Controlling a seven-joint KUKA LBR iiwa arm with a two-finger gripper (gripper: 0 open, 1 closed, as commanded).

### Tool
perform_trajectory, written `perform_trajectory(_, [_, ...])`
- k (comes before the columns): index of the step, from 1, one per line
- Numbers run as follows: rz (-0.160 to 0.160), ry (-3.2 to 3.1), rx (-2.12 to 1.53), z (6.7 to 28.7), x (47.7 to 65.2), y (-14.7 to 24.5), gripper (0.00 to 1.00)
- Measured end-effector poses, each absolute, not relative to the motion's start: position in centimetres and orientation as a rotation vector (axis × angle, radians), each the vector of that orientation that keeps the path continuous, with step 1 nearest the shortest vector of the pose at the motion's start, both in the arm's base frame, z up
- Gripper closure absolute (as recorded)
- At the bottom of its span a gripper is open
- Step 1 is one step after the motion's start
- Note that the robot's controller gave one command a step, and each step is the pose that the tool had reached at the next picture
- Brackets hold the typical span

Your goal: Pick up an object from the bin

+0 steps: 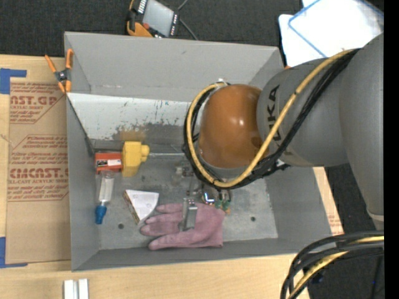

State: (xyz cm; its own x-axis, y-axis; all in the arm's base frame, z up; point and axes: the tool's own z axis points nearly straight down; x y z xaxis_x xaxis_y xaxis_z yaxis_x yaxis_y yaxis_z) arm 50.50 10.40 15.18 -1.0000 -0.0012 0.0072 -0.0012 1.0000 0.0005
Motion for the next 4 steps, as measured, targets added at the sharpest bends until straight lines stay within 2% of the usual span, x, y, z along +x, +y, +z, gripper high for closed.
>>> perform_trajectory(1, [-0.002, -3.142, 0.0, 15.5, 50.7, 10.3, 0.0])
perform_trajectory(2, [-0.004, -3.14, 0.155, 7.0, 49.2, 8.7, 0.0])
perform_trajectory(3, [-0.005, -3.146, 0.197, 11.8, 48.7, 9.4, 0.0])
perform_trajectory(4, [-0.003, -3.101, -0.489, 9.9, 48.1, 9.9, 0.0])
